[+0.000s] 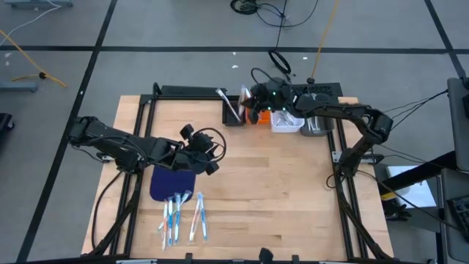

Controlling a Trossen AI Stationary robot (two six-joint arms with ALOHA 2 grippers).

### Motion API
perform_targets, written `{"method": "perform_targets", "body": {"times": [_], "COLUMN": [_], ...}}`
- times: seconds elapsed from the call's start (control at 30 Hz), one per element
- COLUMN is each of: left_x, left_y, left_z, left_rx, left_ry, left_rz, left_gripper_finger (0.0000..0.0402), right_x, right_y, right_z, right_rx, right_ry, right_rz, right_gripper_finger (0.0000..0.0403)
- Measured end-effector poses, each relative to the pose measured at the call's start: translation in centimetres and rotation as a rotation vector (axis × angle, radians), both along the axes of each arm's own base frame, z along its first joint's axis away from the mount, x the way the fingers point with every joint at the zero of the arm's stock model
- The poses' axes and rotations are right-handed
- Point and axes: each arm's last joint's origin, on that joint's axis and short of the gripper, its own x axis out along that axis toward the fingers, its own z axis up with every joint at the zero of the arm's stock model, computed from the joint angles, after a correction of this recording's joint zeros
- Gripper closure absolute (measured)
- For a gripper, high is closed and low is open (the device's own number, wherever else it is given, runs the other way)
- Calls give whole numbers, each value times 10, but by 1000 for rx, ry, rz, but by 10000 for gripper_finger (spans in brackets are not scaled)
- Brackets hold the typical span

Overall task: Pick & Place Toothbrushes
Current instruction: Put the orange toothbrush into the black bin

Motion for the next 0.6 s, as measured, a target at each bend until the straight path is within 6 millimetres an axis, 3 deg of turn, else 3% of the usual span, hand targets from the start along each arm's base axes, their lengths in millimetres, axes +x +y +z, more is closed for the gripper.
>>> {"method": "perform_targets", "body": {"times": [0.2,0.4,0.6], "left_x": [1,2,0], "left_y": [5,7,8], "left_z": [0,-2,-10], "left_rx": [-4,-8,-12], "left_ry": [-9,-13,5], "left_rz": [20,32,42], "left_gripper_finger": [245,245,245], "right_x": [3,16,27], "right_y": [-19,-27,-33], "right_z": [-12,-28,-32], "right_rx": [50,93,131], "right_ry": [33,106,131], "right_rz": [-49,-45,-2], "right_gripper_finger": [393,393,393]}}
